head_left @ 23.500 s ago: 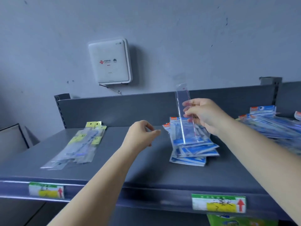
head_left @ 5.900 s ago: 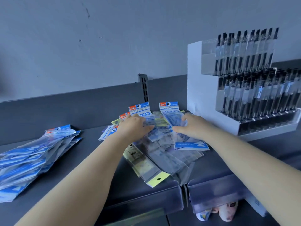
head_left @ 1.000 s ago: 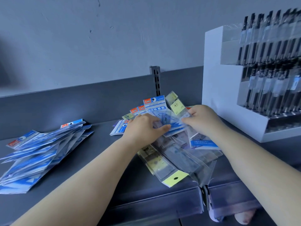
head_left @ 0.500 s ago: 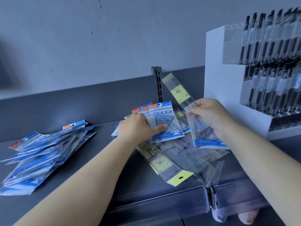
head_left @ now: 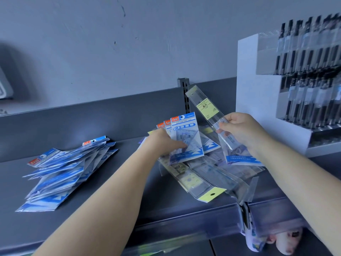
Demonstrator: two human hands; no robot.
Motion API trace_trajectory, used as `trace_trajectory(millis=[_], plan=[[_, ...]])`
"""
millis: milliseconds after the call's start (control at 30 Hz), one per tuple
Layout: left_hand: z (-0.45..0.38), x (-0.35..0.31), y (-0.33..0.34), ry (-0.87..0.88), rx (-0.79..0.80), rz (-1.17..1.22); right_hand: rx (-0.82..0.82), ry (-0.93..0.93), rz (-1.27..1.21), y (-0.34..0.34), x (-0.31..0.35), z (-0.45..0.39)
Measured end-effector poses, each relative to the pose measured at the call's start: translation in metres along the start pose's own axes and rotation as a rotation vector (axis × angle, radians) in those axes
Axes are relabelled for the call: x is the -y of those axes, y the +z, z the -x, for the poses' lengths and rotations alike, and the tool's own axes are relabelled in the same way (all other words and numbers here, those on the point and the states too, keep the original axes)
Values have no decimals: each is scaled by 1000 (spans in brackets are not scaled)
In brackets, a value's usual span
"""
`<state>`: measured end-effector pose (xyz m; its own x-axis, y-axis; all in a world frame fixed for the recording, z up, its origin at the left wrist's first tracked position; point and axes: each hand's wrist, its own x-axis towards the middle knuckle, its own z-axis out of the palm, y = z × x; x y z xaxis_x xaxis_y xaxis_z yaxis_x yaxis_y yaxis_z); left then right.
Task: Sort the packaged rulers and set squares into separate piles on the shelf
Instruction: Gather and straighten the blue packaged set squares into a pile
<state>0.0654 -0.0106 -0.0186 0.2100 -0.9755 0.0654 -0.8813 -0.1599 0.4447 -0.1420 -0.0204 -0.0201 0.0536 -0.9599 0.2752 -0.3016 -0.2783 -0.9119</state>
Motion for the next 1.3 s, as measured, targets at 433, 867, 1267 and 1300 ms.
trace_trajectory(millis=[433,867,1267,1300], plan=[[6,-12,1,-97,83,207,63,-4,53,5,3,2],[11,-10,-15,20,-159,1053,0,2,-232,-2,19,11],[48,49,-95,82,-335,1306,151,-63,-401,59,92,33],[52,64,-108,81,-361,1241,197,-68,-390,70,100,36]])
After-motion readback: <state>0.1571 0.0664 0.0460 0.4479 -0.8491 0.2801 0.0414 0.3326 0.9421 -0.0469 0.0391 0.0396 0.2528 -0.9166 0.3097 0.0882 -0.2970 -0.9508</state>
